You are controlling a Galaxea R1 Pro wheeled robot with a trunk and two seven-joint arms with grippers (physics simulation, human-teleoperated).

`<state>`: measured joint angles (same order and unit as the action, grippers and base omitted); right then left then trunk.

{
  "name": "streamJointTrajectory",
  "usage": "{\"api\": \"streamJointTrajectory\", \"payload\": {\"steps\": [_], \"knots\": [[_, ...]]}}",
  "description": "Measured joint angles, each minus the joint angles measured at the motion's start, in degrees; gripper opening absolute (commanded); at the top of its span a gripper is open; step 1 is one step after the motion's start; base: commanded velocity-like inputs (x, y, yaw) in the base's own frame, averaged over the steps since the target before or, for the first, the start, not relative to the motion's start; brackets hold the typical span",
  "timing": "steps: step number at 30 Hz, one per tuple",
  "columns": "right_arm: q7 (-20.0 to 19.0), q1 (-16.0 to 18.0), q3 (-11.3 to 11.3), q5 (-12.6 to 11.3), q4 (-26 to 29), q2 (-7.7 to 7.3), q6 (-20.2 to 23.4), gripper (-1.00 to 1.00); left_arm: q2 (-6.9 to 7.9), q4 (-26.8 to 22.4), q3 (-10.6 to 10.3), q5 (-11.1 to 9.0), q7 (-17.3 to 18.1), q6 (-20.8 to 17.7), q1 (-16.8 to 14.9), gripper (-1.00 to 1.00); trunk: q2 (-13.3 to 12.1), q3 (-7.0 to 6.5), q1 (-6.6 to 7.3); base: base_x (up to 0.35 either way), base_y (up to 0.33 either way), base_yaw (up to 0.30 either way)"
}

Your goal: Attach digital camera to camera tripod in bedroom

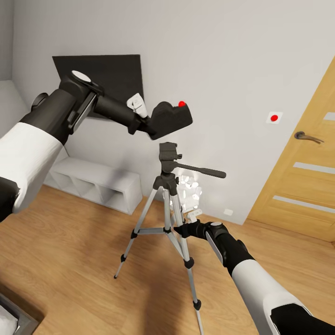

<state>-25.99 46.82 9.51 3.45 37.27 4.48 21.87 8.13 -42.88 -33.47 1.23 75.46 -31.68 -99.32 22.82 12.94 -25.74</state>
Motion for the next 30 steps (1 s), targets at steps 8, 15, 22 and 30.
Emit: {"api": "streamJointTrajectory", "payload": {"steps": [8,15,22,30], "knots": [[0.07,0.00,-0.01,0.00,-0.01,0.04,0.02,-1.00,-0.07,-2.95,-0.11,5.19,-0.03,-5.79,-0.10,-1.00,0.01,0.00,0.00,0.000,0.000,0.000],[0.07,0.01,-0.01,-0.01,0.00,0.04,0.06,-1.00,-0.51,-3.99,-0.11,6.41,0.00,-7.15,-1.03,-1.00,0.01,0.00,0.00,0.000,0.000,0.000],[0.06,0.00,-0.01,-0.01,0.01,0.03,0.07,-1.00,-0.53,-4.21,-0.19,6.55,0.06,-7.21,-1.13,-1.00,0.01,0.00,0.00,0.000,0.000,0.000],[0.04,0.00,-0.01,0.00,0.02,0.03,0.07,-1.00,-0.47,-4.36,-0.28,6.19,0.25,-7.22,-1.14,-1.00,0.00,0.00,0.00,0.000,0.000,0.000]]}}
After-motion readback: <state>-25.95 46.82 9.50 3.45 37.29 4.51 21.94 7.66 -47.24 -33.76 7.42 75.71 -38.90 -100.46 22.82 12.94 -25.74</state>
